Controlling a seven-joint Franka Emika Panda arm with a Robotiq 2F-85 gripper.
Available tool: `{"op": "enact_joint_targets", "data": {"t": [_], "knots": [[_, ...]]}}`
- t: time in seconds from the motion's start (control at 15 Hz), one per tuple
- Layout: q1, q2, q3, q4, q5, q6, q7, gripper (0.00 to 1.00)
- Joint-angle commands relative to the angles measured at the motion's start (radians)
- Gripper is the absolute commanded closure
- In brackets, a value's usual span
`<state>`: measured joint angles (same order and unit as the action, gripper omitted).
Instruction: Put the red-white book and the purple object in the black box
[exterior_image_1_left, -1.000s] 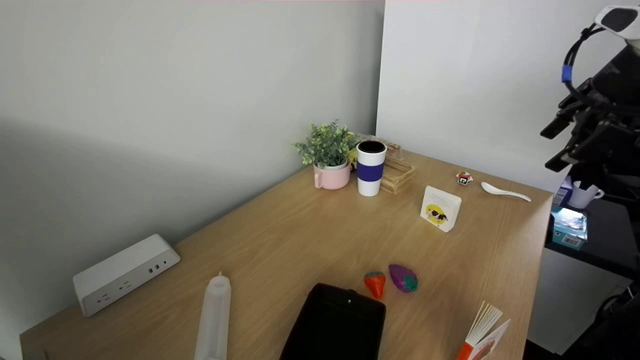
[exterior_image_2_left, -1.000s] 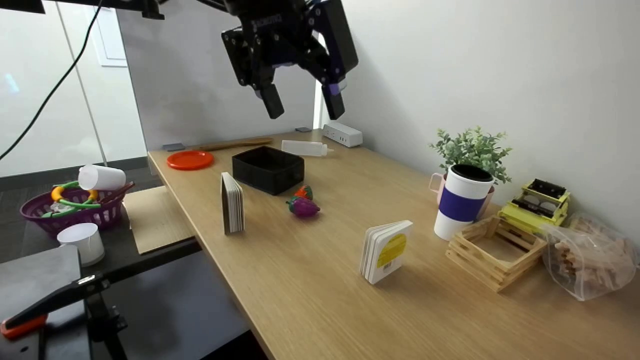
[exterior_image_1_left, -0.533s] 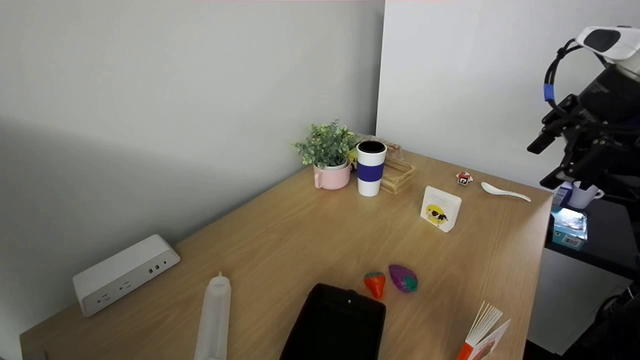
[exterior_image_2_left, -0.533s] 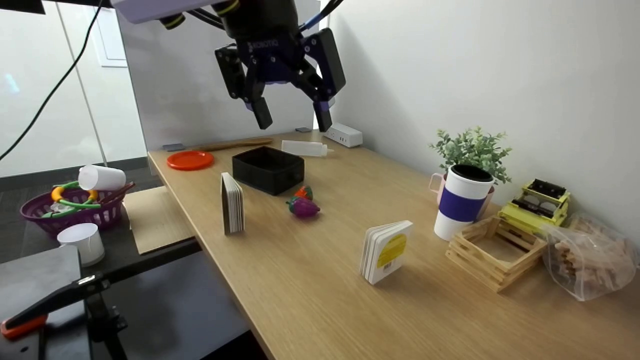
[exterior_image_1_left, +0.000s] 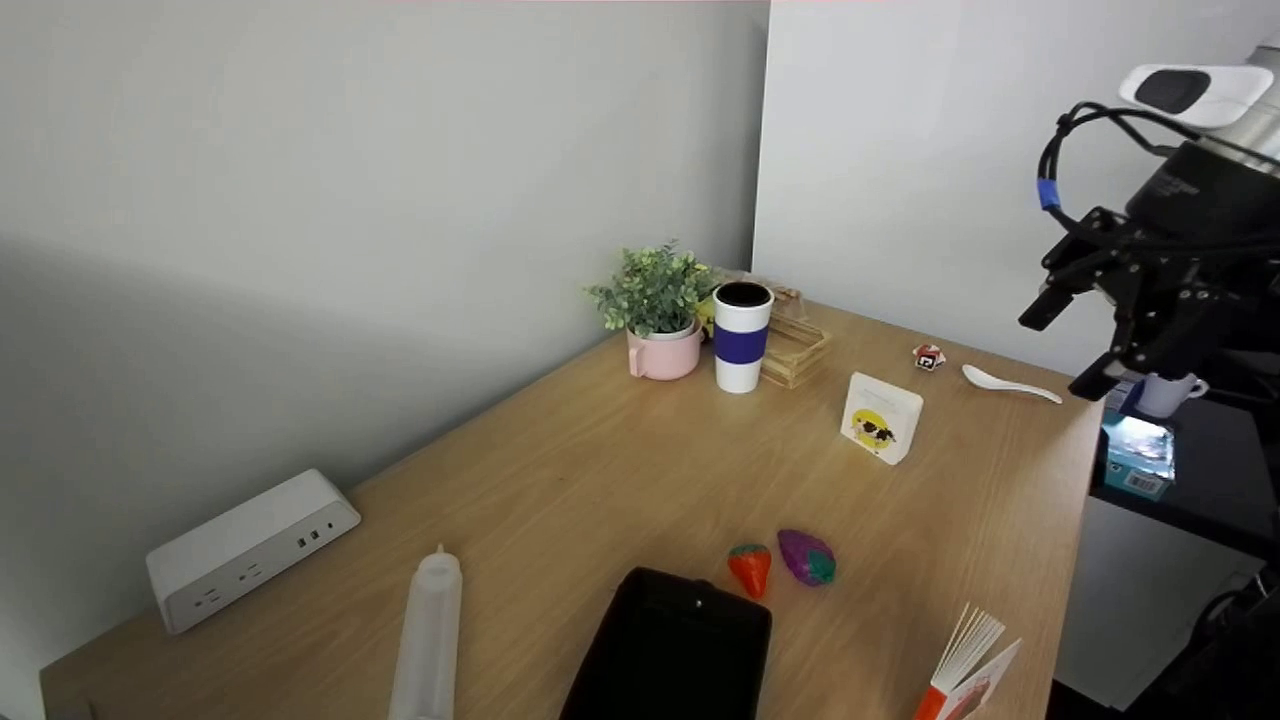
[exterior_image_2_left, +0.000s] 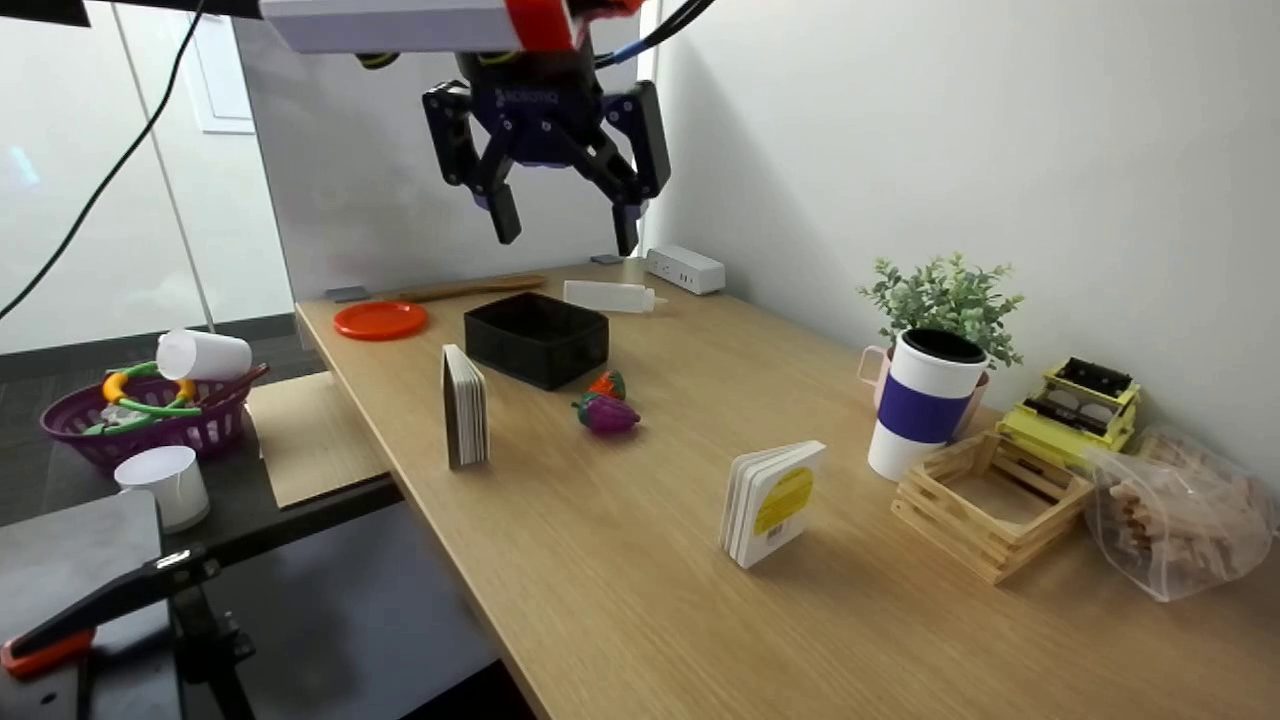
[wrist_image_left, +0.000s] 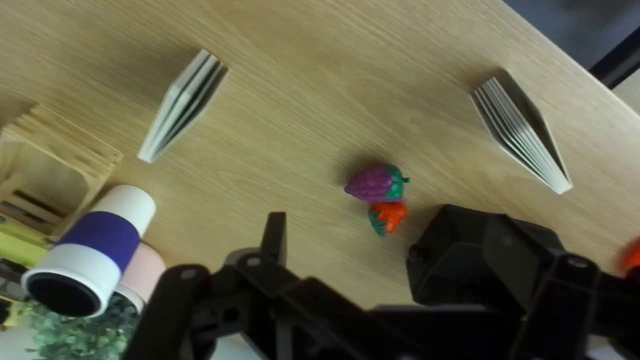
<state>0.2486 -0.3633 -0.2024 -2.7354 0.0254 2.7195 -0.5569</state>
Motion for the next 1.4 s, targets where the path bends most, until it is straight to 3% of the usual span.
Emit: {"op": "enact_joint_targets", "data": {"t": [0.0, 0.2, 0.73, 1.07, 1.33], "knots": [[0.119, 0.142, -0.04, 0.139, 0.146, -0.096, -0.209, 0.0], [0.091, 0.252, 0.043, 0.244, 0.164, -0.219, -0.28, 0.0], [-0.002, 0.574, 0.269, 0.534, 0.0, -0.444, -0.329, 0.0], [-0.046, 0.709, 0.355, 0.675, -0.105, -0.582, -0.443, 0.0], [-0.064, 0.759, 0.38, 0.709, -0.113, -0.557, -0.463, 0.0]]}}
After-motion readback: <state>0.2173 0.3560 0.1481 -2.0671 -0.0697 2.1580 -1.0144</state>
